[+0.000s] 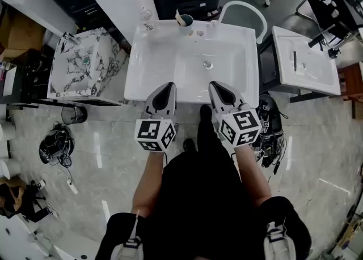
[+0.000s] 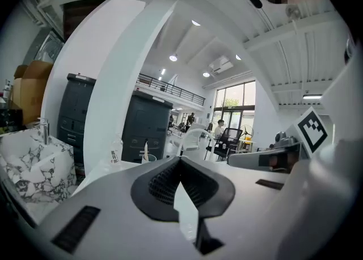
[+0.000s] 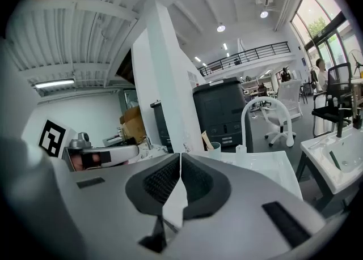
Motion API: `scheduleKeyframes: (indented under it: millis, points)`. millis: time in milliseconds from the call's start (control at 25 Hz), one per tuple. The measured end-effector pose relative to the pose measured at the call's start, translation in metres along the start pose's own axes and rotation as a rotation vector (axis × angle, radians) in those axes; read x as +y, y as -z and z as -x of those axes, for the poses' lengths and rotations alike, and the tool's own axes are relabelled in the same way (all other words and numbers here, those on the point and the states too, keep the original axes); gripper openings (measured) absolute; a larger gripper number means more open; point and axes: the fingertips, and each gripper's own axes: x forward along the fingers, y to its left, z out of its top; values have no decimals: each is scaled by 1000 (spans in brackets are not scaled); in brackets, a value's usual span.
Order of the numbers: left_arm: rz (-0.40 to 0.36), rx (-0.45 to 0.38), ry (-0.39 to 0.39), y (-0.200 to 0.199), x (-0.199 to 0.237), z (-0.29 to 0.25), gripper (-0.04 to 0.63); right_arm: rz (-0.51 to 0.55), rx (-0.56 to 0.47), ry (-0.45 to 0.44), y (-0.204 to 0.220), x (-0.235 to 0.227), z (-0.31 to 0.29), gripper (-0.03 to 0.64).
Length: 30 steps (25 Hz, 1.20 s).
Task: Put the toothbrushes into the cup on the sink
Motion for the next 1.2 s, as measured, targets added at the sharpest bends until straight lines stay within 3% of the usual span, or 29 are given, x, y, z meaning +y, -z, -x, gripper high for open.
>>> scheduleKeyframes:
  millis: [480,1200]
  points:
    - [-13,-32,60,-9,-30,49,14,46,-62,13,-2,30,51,32]
    - [-41,-44,76,-11,-68,56,14,67,-103,16,-4,19,102,32]
